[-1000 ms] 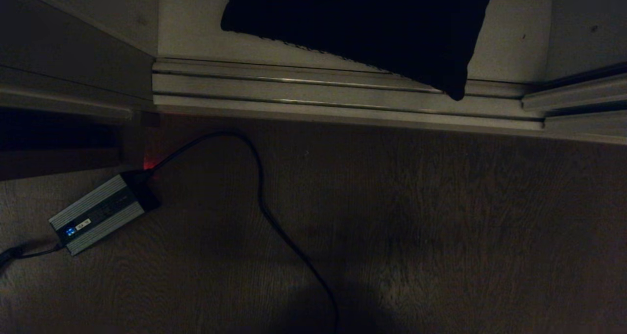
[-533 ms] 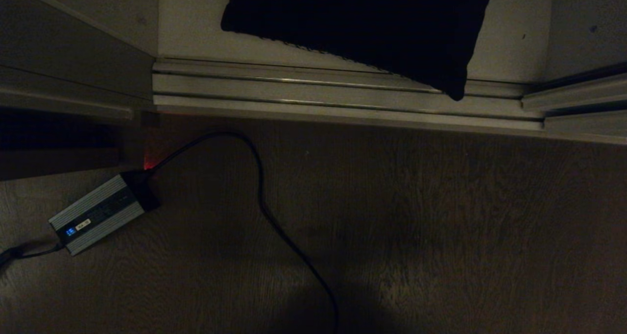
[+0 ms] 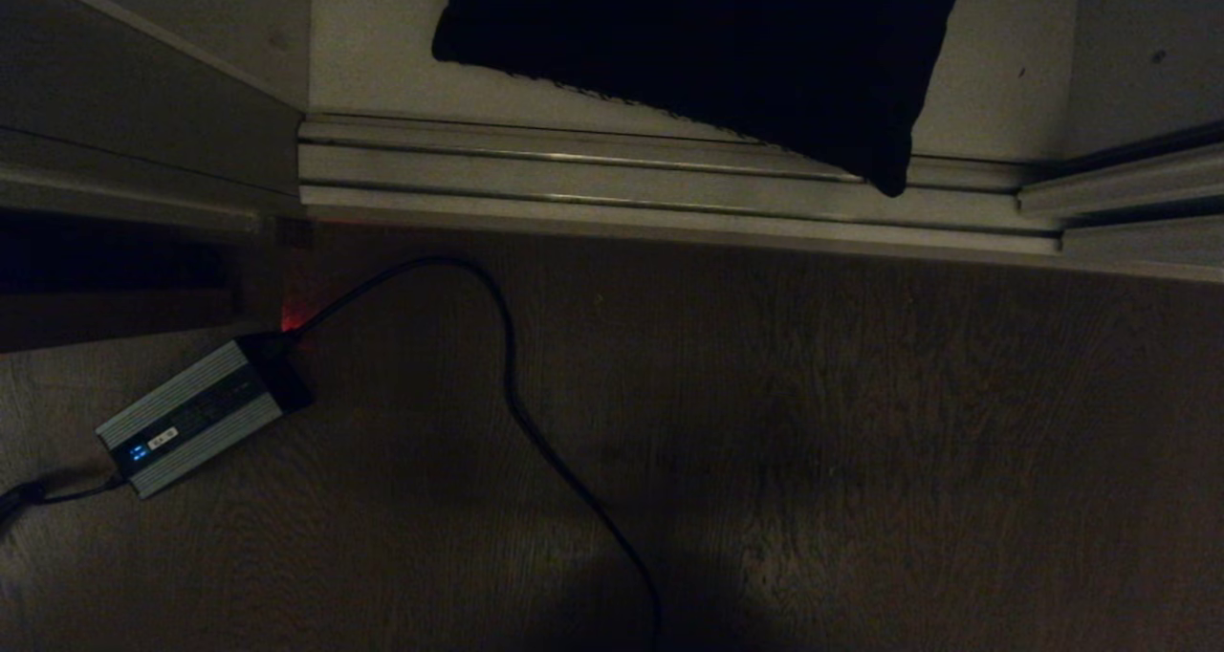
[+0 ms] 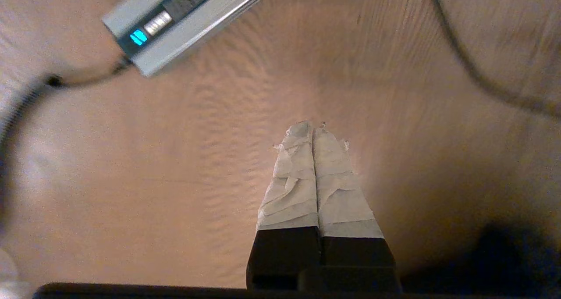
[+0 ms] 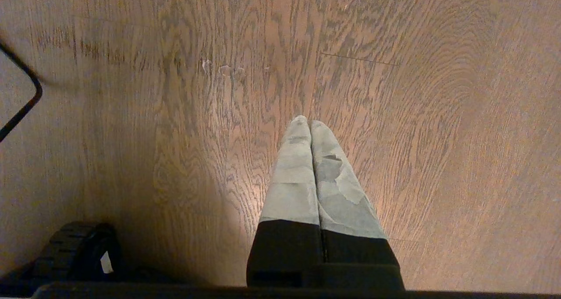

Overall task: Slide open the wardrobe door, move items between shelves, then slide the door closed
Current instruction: Close the door

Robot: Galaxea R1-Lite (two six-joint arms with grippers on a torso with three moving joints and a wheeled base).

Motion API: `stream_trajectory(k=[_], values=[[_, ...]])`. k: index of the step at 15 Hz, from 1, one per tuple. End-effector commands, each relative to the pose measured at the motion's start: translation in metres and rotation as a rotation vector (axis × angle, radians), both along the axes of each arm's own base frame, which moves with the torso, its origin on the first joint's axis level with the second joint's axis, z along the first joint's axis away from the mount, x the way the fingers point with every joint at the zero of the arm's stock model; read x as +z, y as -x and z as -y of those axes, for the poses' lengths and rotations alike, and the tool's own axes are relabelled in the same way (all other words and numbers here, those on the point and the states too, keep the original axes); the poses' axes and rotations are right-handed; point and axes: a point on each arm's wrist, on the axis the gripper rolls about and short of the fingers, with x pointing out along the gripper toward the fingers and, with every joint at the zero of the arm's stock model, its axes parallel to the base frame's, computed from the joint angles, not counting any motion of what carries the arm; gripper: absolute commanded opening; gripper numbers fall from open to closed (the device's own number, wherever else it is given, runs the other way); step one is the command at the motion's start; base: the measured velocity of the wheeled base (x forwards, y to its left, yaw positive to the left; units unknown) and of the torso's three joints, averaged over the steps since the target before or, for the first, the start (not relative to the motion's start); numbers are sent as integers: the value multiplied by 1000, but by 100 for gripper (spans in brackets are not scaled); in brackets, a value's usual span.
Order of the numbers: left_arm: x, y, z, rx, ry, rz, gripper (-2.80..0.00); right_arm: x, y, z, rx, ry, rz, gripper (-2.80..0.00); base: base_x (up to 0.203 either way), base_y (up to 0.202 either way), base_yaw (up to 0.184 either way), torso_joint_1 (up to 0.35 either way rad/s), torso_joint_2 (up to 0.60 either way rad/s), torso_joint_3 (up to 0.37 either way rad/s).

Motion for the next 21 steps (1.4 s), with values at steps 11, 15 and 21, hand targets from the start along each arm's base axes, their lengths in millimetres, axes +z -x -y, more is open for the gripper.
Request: stream_trajectory(k=[11, 15, 21], values=[[-19, -10, 1, -46, 33, 33, -280, -1, 0, 0, 0, 1, -1, -280, 0, 0, 0, 0, 0, 0], [-20, -10, 1, -44, 25, 32, -280, -1, 0, 0, 0, 0, -1, -280, 0, 0, 0, 0, 0, 0], [-20, -10, 1, -65, -5, 31, -280, -1, 0, 0, 0, 0, -3, -280, 0, 0, 0, 1, 2, 50]])
